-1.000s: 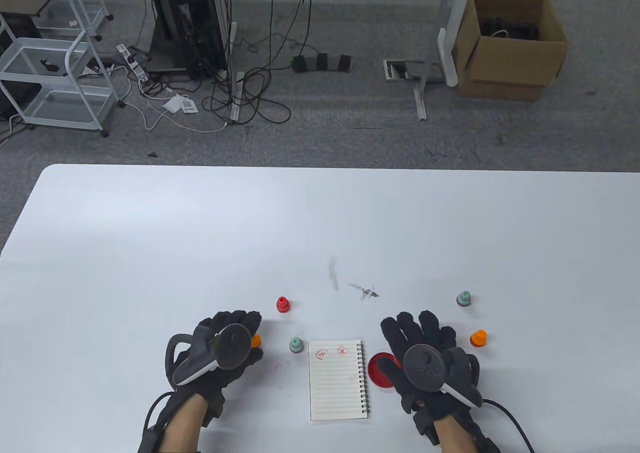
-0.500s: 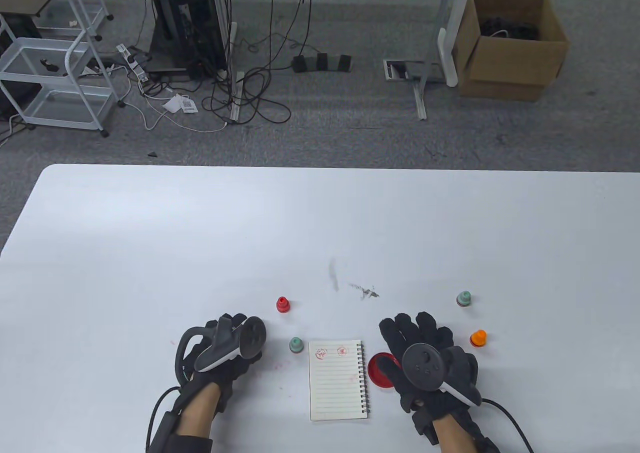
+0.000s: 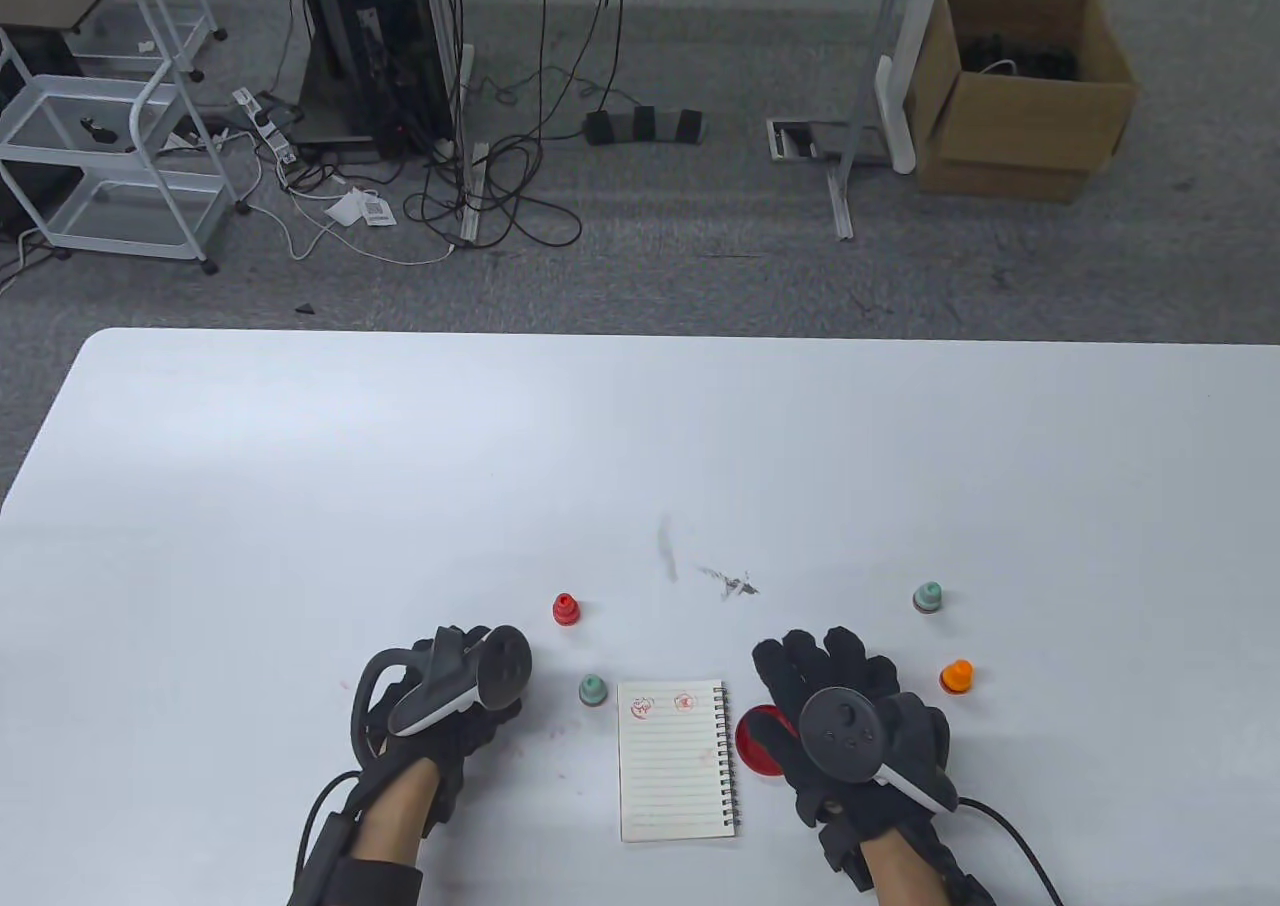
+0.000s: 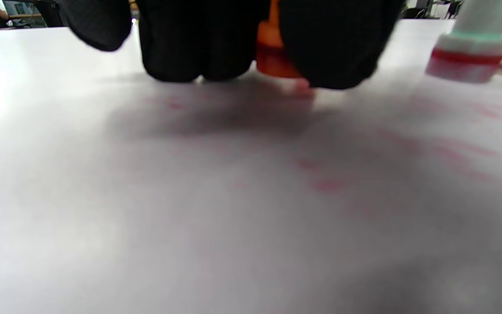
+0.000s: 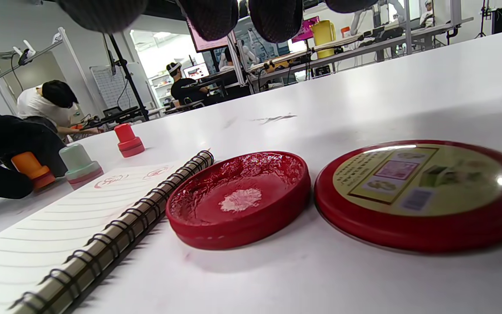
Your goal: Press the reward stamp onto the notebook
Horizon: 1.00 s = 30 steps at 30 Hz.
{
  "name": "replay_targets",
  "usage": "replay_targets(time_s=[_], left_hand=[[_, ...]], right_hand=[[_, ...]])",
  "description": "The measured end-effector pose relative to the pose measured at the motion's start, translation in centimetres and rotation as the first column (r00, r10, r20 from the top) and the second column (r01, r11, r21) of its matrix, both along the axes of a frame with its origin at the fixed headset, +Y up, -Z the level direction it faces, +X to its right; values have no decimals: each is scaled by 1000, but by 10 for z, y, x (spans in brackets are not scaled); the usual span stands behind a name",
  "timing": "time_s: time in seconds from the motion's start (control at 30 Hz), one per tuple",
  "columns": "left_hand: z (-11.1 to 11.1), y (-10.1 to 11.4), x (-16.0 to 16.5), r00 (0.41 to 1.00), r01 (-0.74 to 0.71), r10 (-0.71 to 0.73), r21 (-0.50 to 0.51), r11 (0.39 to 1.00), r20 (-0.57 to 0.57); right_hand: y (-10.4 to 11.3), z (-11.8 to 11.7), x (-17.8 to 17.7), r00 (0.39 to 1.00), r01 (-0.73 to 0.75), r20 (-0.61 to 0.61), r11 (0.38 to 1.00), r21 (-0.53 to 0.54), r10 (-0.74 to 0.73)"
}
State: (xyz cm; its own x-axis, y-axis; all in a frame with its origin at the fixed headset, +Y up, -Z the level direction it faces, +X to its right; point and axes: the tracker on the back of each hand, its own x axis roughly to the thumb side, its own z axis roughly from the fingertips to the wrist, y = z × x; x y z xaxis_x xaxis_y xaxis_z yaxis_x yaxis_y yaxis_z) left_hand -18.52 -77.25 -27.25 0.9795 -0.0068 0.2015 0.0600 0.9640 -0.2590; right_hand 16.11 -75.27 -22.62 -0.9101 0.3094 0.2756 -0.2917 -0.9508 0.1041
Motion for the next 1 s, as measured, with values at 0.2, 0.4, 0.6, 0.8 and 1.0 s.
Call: replay_targets(time_s=[0.2, 0.4, 0.6, 0.8, 1.0], left_hand=[[18, 22, 5, 998, -61, 61, 35, 997, 24], [34, 38, 15, 982, -181, 174, 105, 978, 72], [48, 36, 20, 916, -396, 373, 179, 901, 149], [57, 7, 36, 849, -518, 480, 163, 840, 222], [69, 10, 52, 837, -527, 464, 194, 828, 292]], right_hand=[[2, 1, -4, 1000, 19, -24, 998, 56, -18], [1, 3, -8, 998, 51, -44, 997, 54, -49], [2, 7, -15, 991, 113, -73, 992, 48, -109], [5, 13, -29, 966, 240, -113, 969, 62, -232], [4, 22, -55, 923, 335, -205, 942, 15, -325]])
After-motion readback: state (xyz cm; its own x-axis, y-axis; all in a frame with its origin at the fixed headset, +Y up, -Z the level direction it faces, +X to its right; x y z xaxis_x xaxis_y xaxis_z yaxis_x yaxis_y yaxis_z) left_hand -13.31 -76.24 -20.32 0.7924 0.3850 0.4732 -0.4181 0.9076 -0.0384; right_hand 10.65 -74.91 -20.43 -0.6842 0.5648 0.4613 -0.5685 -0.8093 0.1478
